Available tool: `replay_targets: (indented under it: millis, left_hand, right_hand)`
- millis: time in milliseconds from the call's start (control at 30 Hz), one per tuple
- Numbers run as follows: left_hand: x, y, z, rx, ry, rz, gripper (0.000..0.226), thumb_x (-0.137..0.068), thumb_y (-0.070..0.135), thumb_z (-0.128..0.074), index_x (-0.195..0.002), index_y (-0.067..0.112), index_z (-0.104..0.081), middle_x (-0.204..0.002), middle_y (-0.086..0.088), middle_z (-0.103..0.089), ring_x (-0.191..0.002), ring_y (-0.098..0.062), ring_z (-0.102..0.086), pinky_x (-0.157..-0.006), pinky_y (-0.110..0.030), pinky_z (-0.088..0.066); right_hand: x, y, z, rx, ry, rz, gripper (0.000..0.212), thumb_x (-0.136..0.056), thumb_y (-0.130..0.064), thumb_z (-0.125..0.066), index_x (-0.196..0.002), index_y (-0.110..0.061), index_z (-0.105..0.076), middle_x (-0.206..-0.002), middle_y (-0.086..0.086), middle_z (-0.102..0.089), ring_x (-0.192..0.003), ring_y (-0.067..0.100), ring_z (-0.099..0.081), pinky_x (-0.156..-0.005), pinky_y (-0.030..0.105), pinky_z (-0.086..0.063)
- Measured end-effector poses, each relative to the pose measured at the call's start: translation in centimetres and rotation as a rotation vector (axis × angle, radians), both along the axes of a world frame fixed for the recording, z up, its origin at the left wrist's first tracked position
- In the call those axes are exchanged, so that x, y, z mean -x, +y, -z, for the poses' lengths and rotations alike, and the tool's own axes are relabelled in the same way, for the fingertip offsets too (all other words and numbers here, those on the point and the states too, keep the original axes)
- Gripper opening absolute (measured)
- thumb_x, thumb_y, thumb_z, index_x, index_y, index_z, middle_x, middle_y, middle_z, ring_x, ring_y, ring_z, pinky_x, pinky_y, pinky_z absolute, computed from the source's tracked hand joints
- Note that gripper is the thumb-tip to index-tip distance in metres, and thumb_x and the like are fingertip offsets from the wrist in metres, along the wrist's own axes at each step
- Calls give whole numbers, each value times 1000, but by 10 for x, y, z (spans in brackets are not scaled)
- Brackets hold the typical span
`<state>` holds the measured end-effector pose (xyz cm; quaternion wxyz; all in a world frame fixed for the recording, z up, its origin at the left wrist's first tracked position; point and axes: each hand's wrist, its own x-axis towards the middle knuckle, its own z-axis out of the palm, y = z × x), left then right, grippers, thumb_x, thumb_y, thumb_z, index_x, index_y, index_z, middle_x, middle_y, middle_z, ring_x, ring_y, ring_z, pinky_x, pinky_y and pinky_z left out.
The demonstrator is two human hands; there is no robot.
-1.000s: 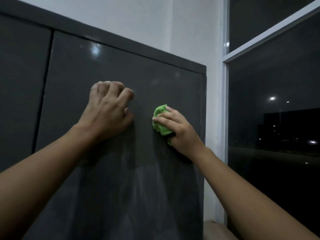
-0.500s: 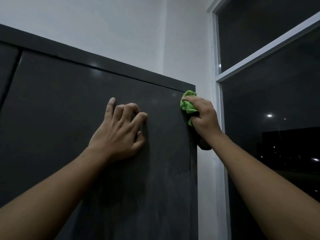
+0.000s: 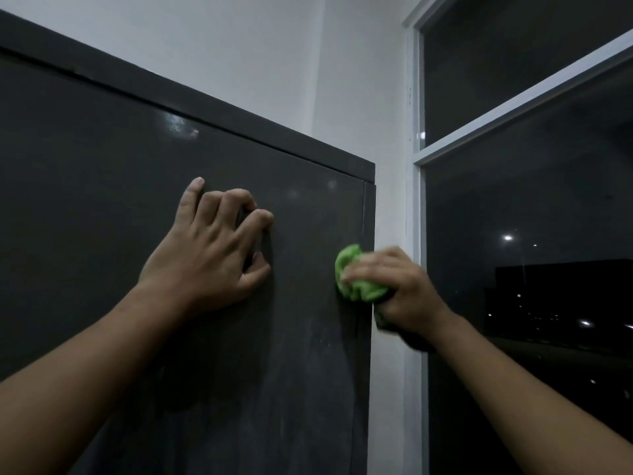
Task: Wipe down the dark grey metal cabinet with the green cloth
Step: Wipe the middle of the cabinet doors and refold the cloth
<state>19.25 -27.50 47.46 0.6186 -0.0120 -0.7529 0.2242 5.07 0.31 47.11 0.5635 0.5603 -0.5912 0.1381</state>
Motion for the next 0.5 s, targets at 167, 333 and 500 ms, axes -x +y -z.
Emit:
replay_targets:
  millis: [167,333,500]
  left_hand:
    - [0,-3,0,4,13,6,54,-83,51,-40,-123,16,-53,-122,-15,-43,-108,-36,-42,-117,-60,-17]
    - [1,-1,2,-6,47,64,46,-86,41,-44,-122,13,-49,-121,-14,-46,-107,-36,-46,-117,-59,-19]
    - [1,-2,4,3,75,149,37,-88,28,-47,-122,12,-46,-122,-14,-49,-109,-36,-46,-116,-59,-20]
  right_hand:
    - [-1,-40,-43,444,-168,-63,59,-70,8,-52,-118,-17,-73,-117,-8,-67,-116,20,-58,-104,31,-46]
    - [-17,-79,-15,379,-18,-134,49,-70,6,-57,-113,-8,-74,-115,5,-72,-114,21,-61,-108,26,-41]
    - [-29,-100,40,-97,61,-239,20,-78,2,-79,-97,-5,-79,-105,9,-75,-107,24,-67,-107,45,-46]
